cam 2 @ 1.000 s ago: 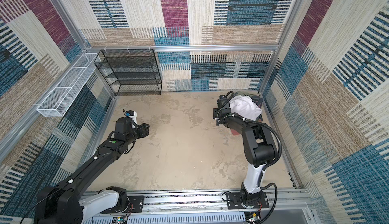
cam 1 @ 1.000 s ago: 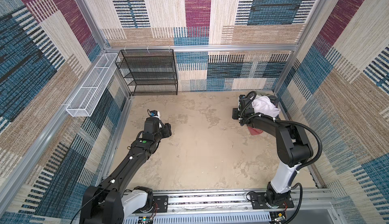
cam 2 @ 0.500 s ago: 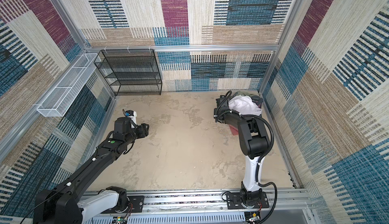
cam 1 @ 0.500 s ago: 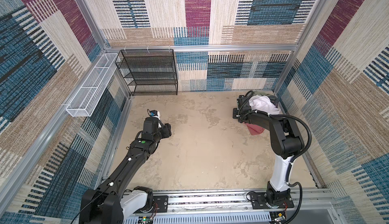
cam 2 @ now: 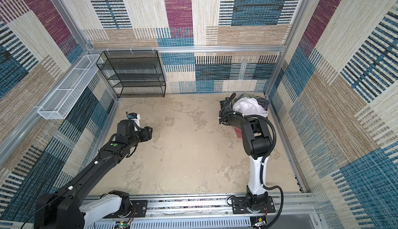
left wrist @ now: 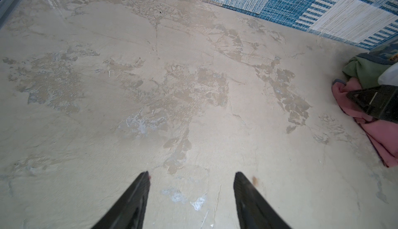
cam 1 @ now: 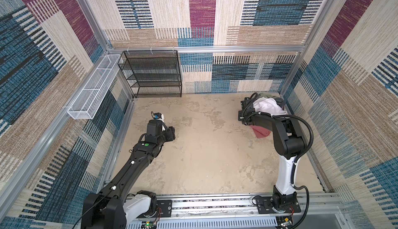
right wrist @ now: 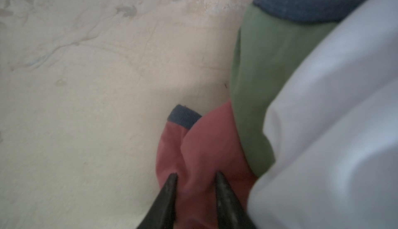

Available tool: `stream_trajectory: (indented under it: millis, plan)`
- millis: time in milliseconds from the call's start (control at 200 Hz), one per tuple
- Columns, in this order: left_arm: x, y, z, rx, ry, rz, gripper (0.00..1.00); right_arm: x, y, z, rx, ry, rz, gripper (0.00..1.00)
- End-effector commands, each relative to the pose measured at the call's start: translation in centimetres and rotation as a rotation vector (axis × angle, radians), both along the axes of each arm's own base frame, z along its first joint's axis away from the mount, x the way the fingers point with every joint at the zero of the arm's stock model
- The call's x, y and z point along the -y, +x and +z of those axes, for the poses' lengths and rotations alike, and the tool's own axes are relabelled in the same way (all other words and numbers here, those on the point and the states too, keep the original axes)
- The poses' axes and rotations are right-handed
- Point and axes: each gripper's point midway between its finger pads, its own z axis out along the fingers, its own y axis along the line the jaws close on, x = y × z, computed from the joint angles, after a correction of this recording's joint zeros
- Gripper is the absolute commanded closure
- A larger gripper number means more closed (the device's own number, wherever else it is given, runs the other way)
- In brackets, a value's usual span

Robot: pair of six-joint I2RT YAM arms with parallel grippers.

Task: Pick out a specific cloth from the pile
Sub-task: 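Reach the right gripper into the clothes pile and grasp the pink shirt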

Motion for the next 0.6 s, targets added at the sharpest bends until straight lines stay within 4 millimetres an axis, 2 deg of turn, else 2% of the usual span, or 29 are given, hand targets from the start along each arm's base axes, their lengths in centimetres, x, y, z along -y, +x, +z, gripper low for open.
stream_trajectory:
  millis: [0, 110, 240, 446, 596]
  plan:
    - [-0.1, 0.1, 0.2, 0.008, 0.017, -0.010, 0.35, 0.3, 0.4, 0.1, 0.010, -0.022, -0.013, 0.83]
    - [-0.1, 0.1, 0.2, 0.008, 0.023, -0.009, 0.35, 0.3, 0.4, 0.5, 0.018, -0.017, -0.013, 1.00]
    - [-0.2, 0.1, 0.2, 0.008, 0.029, -0.006, 0.35, -0.2, 0.2, 2.2, 0.054, 0.018, 0.002, 1.00]
    - [0.0, 0.2, 0.5, 0.010, 0.020, -0.012, 0.35, -0.4, -0.1, 6.4, 0.134, 0.067, 0.023, 1.00]
    - [0.2, 0.4, 0.9, 0.012, 0.013, -0.019, 0.35, 1.1, -0.3, 10.7, 0.220, 0.146, 0.010, 1.00]
